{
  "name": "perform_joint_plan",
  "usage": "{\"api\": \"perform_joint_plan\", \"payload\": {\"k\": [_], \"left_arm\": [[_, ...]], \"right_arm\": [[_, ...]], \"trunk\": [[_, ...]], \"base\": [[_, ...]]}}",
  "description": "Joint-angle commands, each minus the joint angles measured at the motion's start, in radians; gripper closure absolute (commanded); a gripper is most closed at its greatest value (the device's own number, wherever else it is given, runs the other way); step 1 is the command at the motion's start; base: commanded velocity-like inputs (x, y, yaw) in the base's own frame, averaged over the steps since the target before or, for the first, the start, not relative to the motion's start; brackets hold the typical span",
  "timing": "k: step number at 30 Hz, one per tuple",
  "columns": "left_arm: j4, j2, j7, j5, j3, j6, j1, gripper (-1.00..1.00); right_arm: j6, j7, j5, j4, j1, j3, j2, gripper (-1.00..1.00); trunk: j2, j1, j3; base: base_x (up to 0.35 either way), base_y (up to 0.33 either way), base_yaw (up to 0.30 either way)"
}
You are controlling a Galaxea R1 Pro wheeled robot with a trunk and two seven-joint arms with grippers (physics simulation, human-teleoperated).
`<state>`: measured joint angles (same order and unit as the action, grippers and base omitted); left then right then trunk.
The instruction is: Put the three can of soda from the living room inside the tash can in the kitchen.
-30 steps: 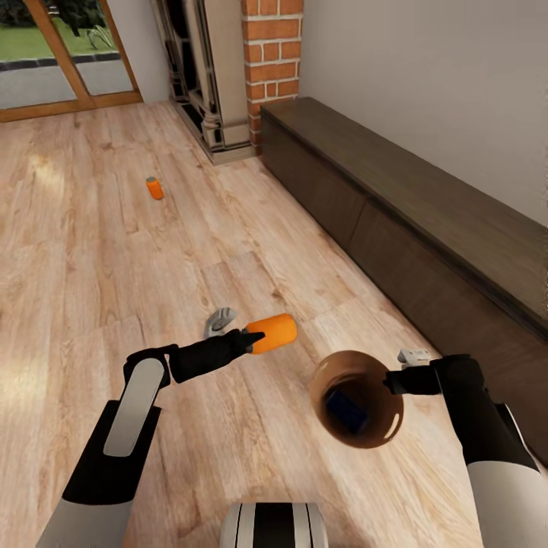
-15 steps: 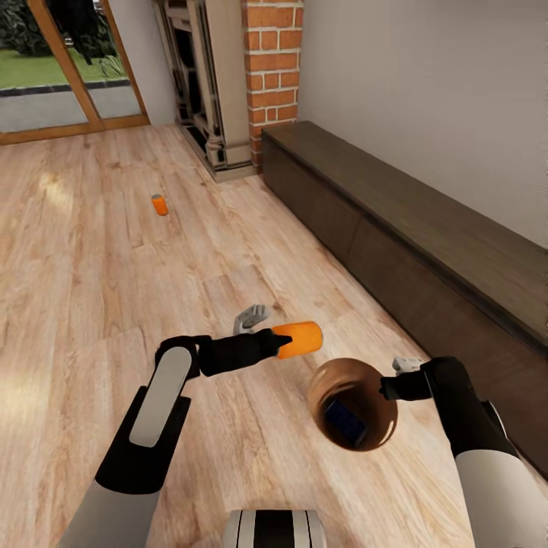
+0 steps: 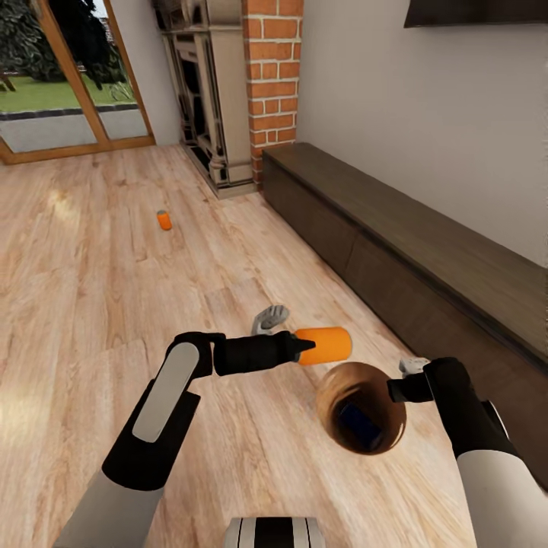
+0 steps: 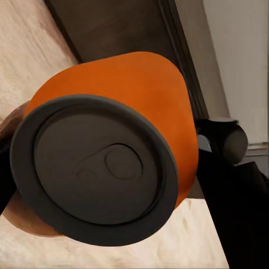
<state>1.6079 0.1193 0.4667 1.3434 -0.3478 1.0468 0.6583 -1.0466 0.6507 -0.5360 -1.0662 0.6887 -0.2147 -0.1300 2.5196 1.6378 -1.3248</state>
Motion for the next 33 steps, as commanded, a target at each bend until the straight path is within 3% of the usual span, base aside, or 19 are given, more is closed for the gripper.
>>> {"api": "perform_joint_plan", "payload": {"k": [1, 8, 13, 16, 19, 24, 30, 33], "left_arm": [[0.0, -0.009, 0.0, 0.009, -0.005, 0.0, 0.001, 1.0], [0.0, -0.037, 0.001, 0.02, -0.069, 0.0, 0.001, 1.0], [-0.001, -0.055, 0.001, 0.023, -0.088, 0.0, 0.0, 1.0], [-0.003, -0.063, 0.001, 0.029, -0.139, 0.0, 0.001, 1.0], [-0.008, -0.066, 0.001, 0.03, -0.158, 0.0, 0.002, 1.0], [-0.03, -0.063, 0.001, 0.03, -0.17, 0.0, 0.001, 1.0], [-0.151, -0.049, 0.011, 0.01, -0.18, 0.0, 0.009, 1.0], [-0.238, -0.02, 0.019, -0.023, -0.235, 0.0, 0.031, 1.0]], "right_arm": [[-0.001, 0.001, 0.001, 0.0, 0.0, 0.0, 0.0, 1.0], [-0.001, 0.004, 0.002, 0.0, 0.0, 0.0, -0.002, 1.0], [-0.001, 0.005, 0.002, 0.0, 0.002, 0.0, -0.004, 1.0], [-0.001, 0.007, 0.002, -0.006, 0.002, -0.001, -0.006, 1.0], [-0.001, 0.007, 0.002, -0.008, 0.002, -0.001, -0.006, 1.0], [-0.001, 0.007, 0.002, -0.01, 0.002, -0.001, -0.006, 1.0], [-0.001, 0.009, 0.002, -0.012, 0.002, -0.002, -0.006, 1.0], [-0.001, 0.009, 0.003, -0.014, 0.001, -0.001, -0.006, 1.0]], "trunk": [[0.0, 0.0, 0.004], [-0.002, -0.004, 0.031], [-0.003, -0.006, 0.05], [-0.004, -0.007, 0.062], [-0.004, -0.009, 0.074], [-0.006, -0.011, 0.093], [-0.007, -0.013, 0.116], [-0.008, -0.015, 0.128]], "base": [[0.0, 0.0, 0.0], [0.0, 0.0, 0.0], [0.0, 0.0, 0.0], [0.0, 0.0, 0.0], [0.0, 0.0, 0.0], [0.0, 0.0, 0.0], [0.0, 0.0, 0.0], [0.0, 0.0, 0.0]]}}
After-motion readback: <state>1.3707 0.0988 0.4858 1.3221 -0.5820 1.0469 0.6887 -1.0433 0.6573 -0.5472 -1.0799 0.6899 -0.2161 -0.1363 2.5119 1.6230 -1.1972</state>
